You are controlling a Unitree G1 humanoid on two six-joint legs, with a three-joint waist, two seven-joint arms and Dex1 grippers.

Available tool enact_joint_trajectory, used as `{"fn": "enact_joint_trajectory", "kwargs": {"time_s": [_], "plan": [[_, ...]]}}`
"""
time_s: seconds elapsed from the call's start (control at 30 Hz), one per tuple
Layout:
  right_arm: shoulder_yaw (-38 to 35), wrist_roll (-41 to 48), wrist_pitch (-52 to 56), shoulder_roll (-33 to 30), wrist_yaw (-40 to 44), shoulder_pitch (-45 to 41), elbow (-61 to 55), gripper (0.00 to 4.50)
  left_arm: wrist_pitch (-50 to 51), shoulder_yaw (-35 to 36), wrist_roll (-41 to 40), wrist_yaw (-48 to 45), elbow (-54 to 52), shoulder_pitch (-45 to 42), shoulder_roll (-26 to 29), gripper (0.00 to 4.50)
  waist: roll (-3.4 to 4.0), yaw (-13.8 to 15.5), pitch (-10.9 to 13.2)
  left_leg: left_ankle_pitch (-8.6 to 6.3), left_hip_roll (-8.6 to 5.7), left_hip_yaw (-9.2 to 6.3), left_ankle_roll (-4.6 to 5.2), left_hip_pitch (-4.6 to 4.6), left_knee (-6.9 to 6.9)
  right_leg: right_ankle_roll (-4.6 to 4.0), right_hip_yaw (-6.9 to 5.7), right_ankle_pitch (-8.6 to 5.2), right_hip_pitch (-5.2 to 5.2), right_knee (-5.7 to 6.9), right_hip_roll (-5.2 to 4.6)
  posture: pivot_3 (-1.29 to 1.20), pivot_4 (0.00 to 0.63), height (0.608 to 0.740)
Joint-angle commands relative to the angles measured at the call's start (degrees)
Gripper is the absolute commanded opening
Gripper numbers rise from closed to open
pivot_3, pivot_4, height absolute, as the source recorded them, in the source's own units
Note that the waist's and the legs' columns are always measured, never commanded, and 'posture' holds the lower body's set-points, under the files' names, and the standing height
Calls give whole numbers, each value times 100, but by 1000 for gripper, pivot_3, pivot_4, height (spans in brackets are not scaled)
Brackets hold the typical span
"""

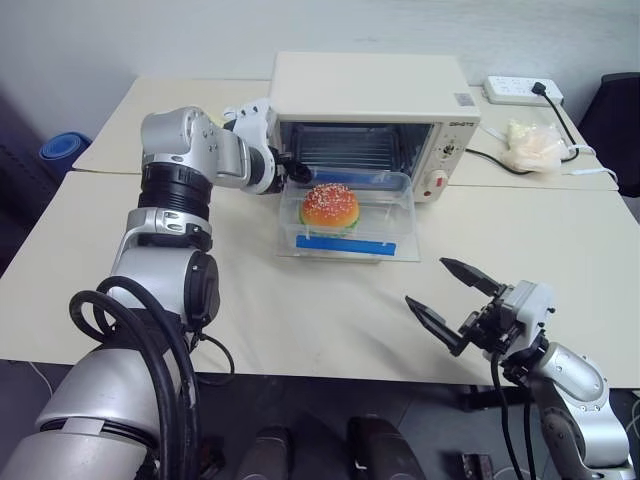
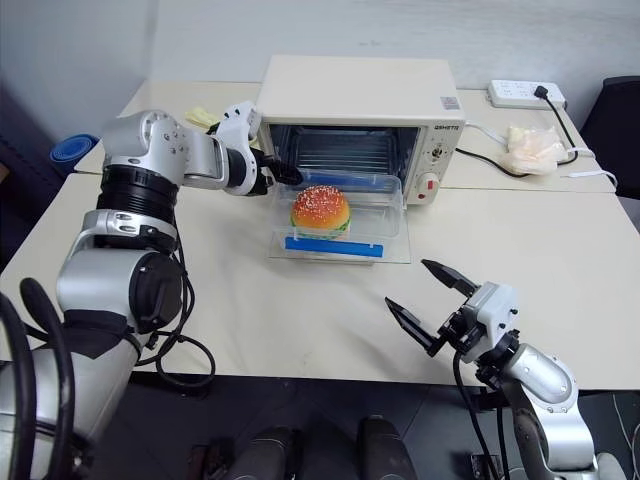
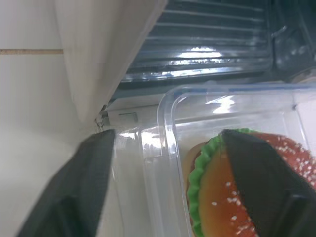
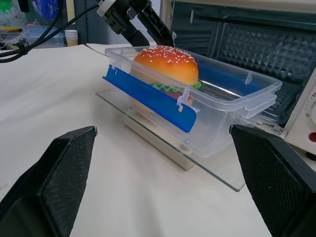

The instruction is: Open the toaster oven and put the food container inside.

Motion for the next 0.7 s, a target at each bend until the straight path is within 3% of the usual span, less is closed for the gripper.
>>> {"fn": "enact_joint_trajectory", "kwargs": {"time_s": [0.03,0.17,0.23,0.33,0.47,0.57,0.63,0.7], "plan": [[-195,188,92,-58,-107,-172,-196,4500,-78,177,-180,-442,-622,25,295,4470,0,-4,0,0,0,0,0,0,0,0,0,0,0,1,0,0,150,740],[-190,557,626,-264,-62,-329,-386,4500,-119,-71,-501,-1786,-1577,791,1092,4470,4,-58,0,1,7,11,-6,12,-8,0,5,0,-2,29,4,0,150,740],[-90,626,914,-455,50,-337,-460,4113,-406,-266,-647,-2657,-2085,1358,1583,4081,5,-90,0,2,11,9,-10,10,-9,-3,9,-1,-6,35,8,0,150,740],[47,608,1236,-620,64,-441,-471,3194,-1260,-662,-613,-3842,-2706,2201,2158,3216,5,-82,1,3,13,1,-11,6,-6,-5,6,-3,-5,32,9,0,150,740],[524,184,1526,-790,203,-930,-119,1858,-2815,-873,-525,-4981,-3584,3553,2445,1996,5,6,1,0,8,0,-6,6,8,-7,7,-4,2,3,-1,0,150,740],[796,-157,1536,-820,300,-1397,316,794,-4151,-1266,-282,-5797,-4265,4454,2524,1038,4,31,0,-3,5,-7,1,1,15,-7,3,-4,9,-4,-9,0,150,740],[912,-243,1567,-798,403,-1667,569,93,-4210,-1250,-423,-5763,-4431,4667,2312,422,4,71,0,-6,3,-12,8,-4,17,-8,-1,-4,9,-10,-11,0,150,740],[1050,-397,1546,-754,483,-1990,879,0,-4179,-1240,-505,-5596,-4494,4714,2034,39,4,122,1,-9,2,-15,14,-12,26,-7,-4,-4,8,-8,-13,0,150,740]]}}
